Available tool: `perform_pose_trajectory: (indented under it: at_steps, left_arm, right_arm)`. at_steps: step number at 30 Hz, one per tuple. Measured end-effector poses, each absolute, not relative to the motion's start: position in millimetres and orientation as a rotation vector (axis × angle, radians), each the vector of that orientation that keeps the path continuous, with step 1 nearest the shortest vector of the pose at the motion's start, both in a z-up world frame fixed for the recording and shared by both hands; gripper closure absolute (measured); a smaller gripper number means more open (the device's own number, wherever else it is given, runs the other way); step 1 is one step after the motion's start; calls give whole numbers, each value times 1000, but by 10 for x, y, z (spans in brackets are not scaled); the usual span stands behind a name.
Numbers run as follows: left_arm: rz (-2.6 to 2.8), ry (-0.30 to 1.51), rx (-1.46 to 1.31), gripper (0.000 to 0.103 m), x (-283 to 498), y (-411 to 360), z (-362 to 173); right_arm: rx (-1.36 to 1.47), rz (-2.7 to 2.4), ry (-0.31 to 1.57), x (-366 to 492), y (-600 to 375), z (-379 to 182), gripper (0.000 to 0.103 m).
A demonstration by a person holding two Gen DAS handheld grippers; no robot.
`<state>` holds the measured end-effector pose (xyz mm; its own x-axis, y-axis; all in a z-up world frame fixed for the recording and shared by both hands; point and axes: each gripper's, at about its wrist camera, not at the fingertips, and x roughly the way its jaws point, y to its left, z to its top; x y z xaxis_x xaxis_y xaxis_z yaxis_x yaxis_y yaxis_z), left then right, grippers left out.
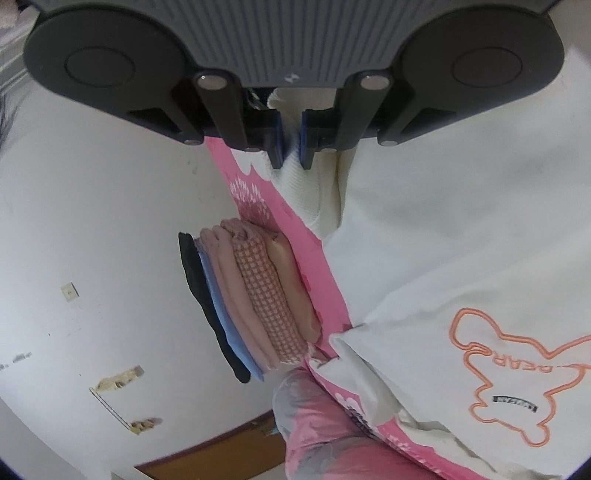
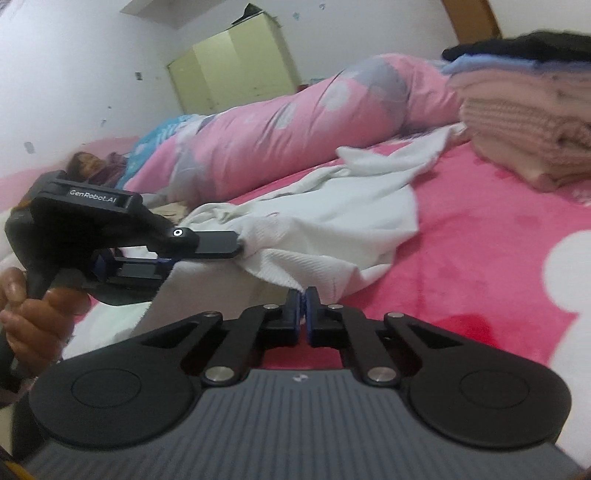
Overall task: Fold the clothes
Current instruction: 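Grasp the side edge with the left gripper while the right gripper pinches the other sleeve, then fold the side edge inward with the left gripper and release it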
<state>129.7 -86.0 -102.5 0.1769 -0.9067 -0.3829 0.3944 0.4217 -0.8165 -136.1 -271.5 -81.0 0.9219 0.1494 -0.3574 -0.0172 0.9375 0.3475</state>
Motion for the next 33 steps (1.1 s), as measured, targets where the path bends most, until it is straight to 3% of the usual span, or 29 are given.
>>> perform_pose_trajectory:
  at_steps: [1, 2, 3, 5, 12, 14, 16, 17, 18, 19, 28, 33]
  left_arm:
    - [-1017, 990, -600, 89, 1275, -874, -1011]
    - [-1020, 981, -562, 78, 1247, -891, -994]
    - [-1023, 971, -525, 58, 1219, -908, -976]
    - [-1037, 959, -448, 42, 1140, -952, -942]
    - [-1018, 914, -105, 41, 747, -1113, -875]
    - [-984, 883, -15, 45, 626, -1126, -869]
    - [-939, 846, 56, 59, 542, -1132, -857]
    - [-912, 833, 83, 84, 519, -1139, -846]
    - [-887, 815, 95, 100, 506, -1135, -815]
    - [-864, 793, 101, 99, 495, -1127, -774]
    - [-788, 545, 157, 100, 433, -961, -213]
    - [-788, 517, 200, 100, 451, -995, -177]
  right_arm:
    - [348, 71, 385, -1388, -2720, -811, 102]
    - [357, 58, 390, -1400, -2736, -823, 102]
    - [367, 47, 395, -1410, -2752, -835, 102]
    - [381, 36, 407, -1378, -2763, -878, 102]
    - [324, 18, 427, -1258, -2701, -942, 98]
    - [275, 35, 436, -1246, -2648, -953, 95]
    - [238, 45, 441, -1204, -2624, -966, 95]
    - [226, 45, 441, -1169, -2623, -973, 95]
    - [216, 45, 442, -1136, -2624, -979, 96]
    - [235, 46, 441, -1119, -2654, -964, 102]
    - [535, 144, 456, -1726, -3014, -515, 103]
    - [681, 127, 454, -1995, -3281, -415, 103]
